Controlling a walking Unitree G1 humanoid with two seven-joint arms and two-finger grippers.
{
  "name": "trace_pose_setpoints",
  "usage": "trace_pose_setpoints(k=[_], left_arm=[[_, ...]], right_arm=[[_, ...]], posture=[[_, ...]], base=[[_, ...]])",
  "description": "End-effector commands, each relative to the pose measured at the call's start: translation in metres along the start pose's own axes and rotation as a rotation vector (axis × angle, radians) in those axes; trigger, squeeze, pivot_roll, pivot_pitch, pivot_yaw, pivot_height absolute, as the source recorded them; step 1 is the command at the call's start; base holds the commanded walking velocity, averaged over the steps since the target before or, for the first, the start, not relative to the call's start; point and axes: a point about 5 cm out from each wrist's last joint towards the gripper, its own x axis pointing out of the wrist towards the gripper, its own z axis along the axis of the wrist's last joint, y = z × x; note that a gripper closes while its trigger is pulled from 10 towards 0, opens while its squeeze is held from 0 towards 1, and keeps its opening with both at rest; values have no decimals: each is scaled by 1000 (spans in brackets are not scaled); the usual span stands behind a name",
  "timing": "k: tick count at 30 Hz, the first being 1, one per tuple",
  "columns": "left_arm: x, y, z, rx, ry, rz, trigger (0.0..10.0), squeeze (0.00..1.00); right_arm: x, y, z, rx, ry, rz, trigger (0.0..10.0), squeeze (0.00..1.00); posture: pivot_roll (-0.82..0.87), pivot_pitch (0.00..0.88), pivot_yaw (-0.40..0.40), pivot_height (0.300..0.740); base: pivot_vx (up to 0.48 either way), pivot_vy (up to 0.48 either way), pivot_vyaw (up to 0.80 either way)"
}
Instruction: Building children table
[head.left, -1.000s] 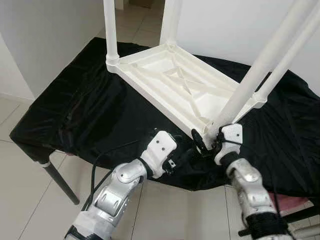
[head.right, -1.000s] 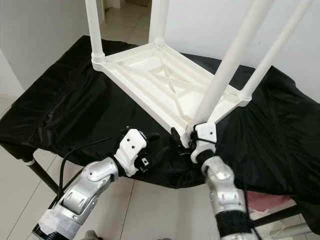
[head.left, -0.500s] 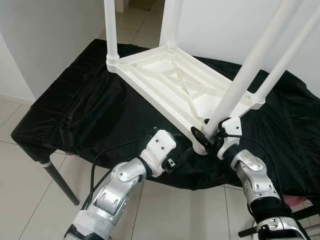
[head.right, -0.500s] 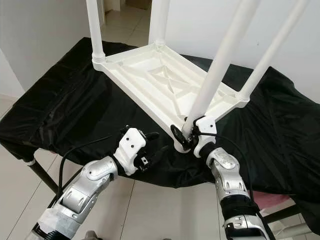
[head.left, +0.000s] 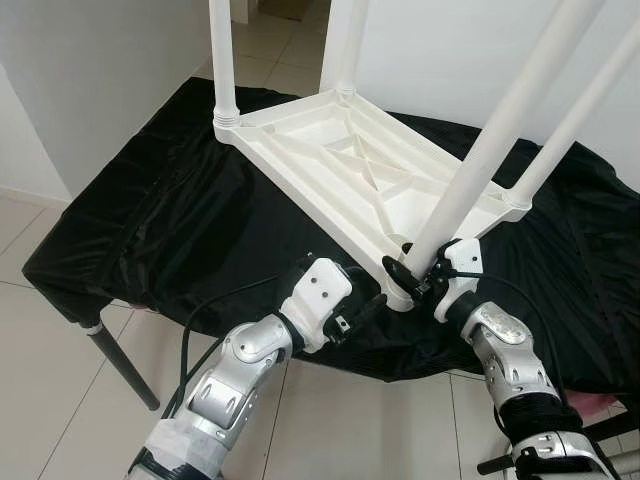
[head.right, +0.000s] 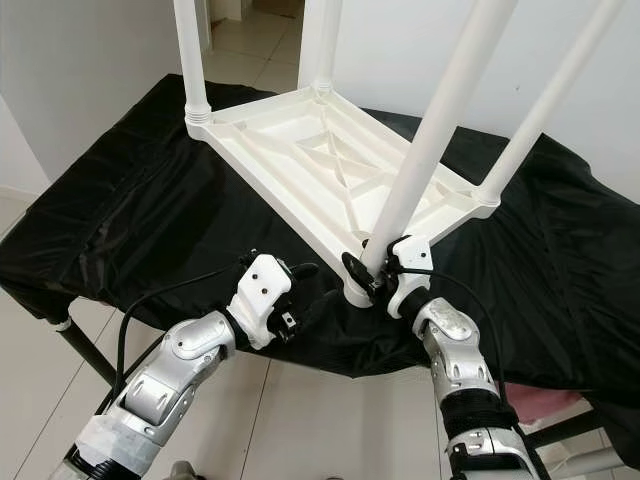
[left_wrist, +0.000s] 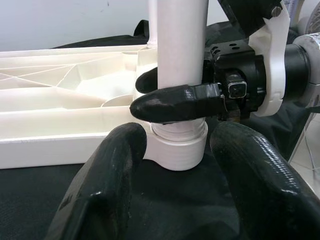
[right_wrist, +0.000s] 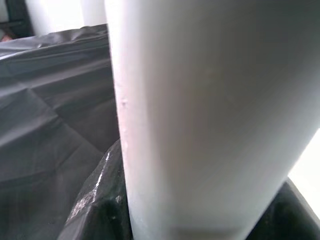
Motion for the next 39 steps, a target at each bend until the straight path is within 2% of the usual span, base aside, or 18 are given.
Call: trace_pose_setpoints(k=[1,5,6,8,9,11,16,18,19,20,23,24,27,37,38,39], left_arm=[[1,-2,0,3,5,-34,10000,0],[1,-2,0,0,7,-32,10000,0],[1,-2,0,0,7,-32,10000,0],[0,-3,0,-1,8,-32,10000,0],[0,-3,0,-1,8,-32,10000,0],[0,-3,-1,-4,8,-36,10000,0],[1,-4,-1,-5,8,-40,10000,0],[1,-4,-1,-5,8,-40,10000,0],[1,-4,-1,-5,8,-40,10000,0],[2,-4,-1,-5,8,-40,10000,0],[1,-4,0,-5,7,-37,10000,0],[1,-4,0,-4,7,-35,10000,0],[2,-4,1,-3,4,-32,10000,0],[1,-2,0,1,7,-26,10000,0],[1,-2,0,3,7,-25,10000,0],[1,-2,0,3,7,-25,10000,0]], right_arm=[[-4,-3,-3,29,3,-41,10000,0],[-9,1,-1,44,-18,-177,10000,0],[-9,1,-1,44,-18,-177,10000,0],[-12,2,0,29,-31,-292,10000,0],[-12,2,0,29,-31,-292,10000,0],[-13,5,-2,40,-33,-418,10000,0],[-11,10,-3,56,-34,-502,10000,0],[-9,20,-7,66,-5,-661,10000,0],[-9,20,-7,66,-5,-661,10000,0],[-9,23,-8,68,7,-710,10000,0],[-6,31,-10,97,19,-724,10000,0],[-2,39,-11,127,24,-713,10000,0],[3,48,-7,122,8,-671,10000,0],[3,46,-6,108,15,-698,10000,0],[4,47,-5,101,17,-707,10000,145],[4,46,-5,97,18,-712,10000,804]], posture=[[37,75,-82,740],[36,81,-81,740],[36,81,-81,740],[32,87,-76,740],[32,87,-76,740],[24,91,-75,740],[23,91,-75,740],[26,94,-78,740],[26,94,-78,740],[26,94,-78,740],[35,93,-81,740],[37,93,-81,740],[37,93,-82,740],[43,92,-83,740],[43,91,-83,740],[42,92,-83,740]], base=[[0,0,0],[0,0,0],[0,0,0],[0,0,0],[0,0,0],[0,0,0],[0,0,0],[0,0,0],[0,0,0],[0,0,0],[0,0,0],[0,0,0],[0,0,0],[0,0,0],[0,0,0],[0,0,0]])
